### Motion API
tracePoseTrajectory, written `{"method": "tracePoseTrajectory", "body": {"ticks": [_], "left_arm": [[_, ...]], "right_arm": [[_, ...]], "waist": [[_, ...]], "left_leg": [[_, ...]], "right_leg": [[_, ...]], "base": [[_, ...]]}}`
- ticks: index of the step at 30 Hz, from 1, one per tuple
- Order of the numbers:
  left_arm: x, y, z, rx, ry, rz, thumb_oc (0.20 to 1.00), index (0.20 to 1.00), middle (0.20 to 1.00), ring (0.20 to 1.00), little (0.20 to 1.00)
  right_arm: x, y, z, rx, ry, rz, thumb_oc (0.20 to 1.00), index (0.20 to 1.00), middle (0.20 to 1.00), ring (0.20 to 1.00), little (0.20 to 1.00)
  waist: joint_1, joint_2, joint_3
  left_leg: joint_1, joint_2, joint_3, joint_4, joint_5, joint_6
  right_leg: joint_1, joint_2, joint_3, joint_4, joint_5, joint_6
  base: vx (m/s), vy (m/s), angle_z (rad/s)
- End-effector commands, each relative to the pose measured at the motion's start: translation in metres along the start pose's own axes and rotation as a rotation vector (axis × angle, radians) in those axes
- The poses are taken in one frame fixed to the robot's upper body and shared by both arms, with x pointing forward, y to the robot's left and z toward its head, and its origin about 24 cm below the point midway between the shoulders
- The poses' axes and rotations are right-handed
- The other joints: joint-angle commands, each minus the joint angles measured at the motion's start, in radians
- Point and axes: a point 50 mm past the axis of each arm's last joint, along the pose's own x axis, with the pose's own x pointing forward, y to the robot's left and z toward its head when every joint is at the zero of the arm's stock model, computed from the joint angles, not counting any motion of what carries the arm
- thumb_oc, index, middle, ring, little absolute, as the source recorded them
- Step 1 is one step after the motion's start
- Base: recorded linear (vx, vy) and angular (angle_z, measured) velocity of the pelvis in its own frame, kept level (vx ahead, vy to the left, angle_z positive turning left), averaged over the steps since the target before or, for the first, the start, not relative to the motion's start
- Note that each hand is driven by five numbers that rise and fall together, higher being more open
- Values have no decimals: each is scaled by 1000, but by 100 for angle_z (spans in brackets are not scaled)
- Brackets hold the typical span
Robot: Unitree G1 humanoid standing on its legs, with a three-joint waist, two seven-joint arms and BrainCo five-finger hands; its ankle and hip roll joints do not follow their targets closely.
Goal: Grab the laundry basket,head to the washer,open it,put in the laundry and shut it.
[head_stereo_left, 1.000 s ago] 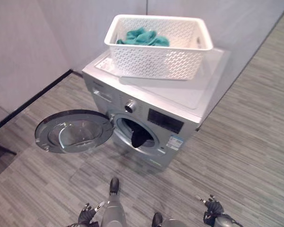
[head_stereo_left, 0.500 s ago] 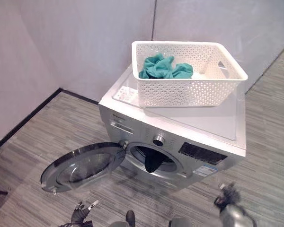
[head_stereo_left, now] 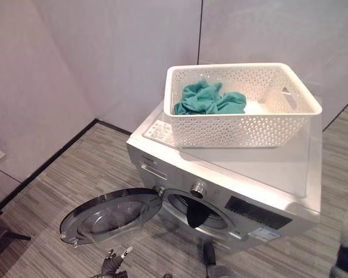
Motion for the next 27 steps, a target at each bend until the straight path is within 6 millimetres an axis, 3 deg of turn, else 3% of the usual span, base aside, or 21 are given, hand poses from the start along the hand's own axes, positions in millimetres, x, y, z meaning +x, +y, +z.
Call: {"method": "tracePoseTrajectory", "body": {"ticks": [1, 5, 6, 7, 9, 10, 12, 18, 27], "left_arm": [[3, 32, 6, 110, -7, 39, 1000, 1000, 1000, 1000, 1000], [1, 43, 0, 114, 27, 29, 1000, 1000, 1000, 1000, 1000], [1, 45, -4, 96, 49, 26, 1000, 1000, 1000, 1000, 1000], [1, 44, -4, 89, 50, 24, 1000, 1000, 1000, 1000, 1000], [1, 45, -8, 75, 66, 23, 1000, 1000, 1000, 1000, 1000], [1, 47, -7, 73, 68, 24, 1000, 1000, 1000, 1000, 1000], [1, 44, -8, 64, 72, 10, 1000, 1000, 1000, 1000, 1000], [-2, 49, -18, 35, 117, 26, 1000, 1000, 1000, 1000, 1000], [-4, 55, -24, -7, 129, 39, 1000, 1000, 1000, 1000, 1000]], "right_arm": [[-2, 36, -25, -102, 58, 326, 1000, 1000, 1000, 1000, 1000], [7, 110, -46, -88, 132, 790, 1000, 1000, 1000, 1000, 1000], [3, 142, -53, -98, 171, 942, 1000, 1000, 1000, 1000, 1000], [4, 146, -51, -94, 165, 945, 1000, 1000, 1000, 1000, 1000], [-11, 170, -66, -152, 230, 1090, 1000, 1000, 1000, 1000, 1000], [-25, 175, -85, -217, 323, 1178, 1000, 1000, 1000, 1000, 1000], [-35, 189, -95, -258, 396, 1254, 1000, 1000, 1000, 1000, 1000], [-89, 205, -107, -253, 549, 1485, 1000, 1000, 1000, 1000, 1000], [-114, 203, -104, -282, 510, 1701, 1000, 1000, 1000, 1000, 1000]], "waist": [[41, -103, -68], [66, -143, -68], [68, -148, -65], [63, -143, -64], [67, -145, -61], [78, -155, -61], [75, -152, -58], [82, -164, -50], [92, -186, -29]], "left_leg": [[-27, 28, -27, 19, -30, -27], [-24, 41, -17, 12, -19, -42], [-22, 46, -12, 10, -14, -47], [-22, 46, -12, 10, -15, -47], [-14, 55, -11, 10, -22, -51], [-16, 58, -12, 10, -19, -54], [-18, 63, -16, 10, -16, -57], [-30, 76, -25, 10, -6, -70], [-49, 91, -29, 10, 4, -84]], "right_leg": [[30, -36, 49, 57, 65, 9], [48, -29, 44, 41, 62, 0], [51, -26, 42, 40, 60, -3], [51, -26, 43, 40, 60, -3], [64, -19, 42, 38, 50, -8], [67, -18, 39, 38, 48, -10], [68, -15, 32, 40, 44, -14], [63, -4, 21, 49, 32, -20], [49, 6, 9, 54, 26, -23]], "base": [[42, -105, 14], [-5, -63, 3], [-16, -24, -6], [17, -12, -7], [16, -9, 1], [4, -17, 16], [2, -16, 31], [7, -13, 12], [-5, -20, 1]]}}
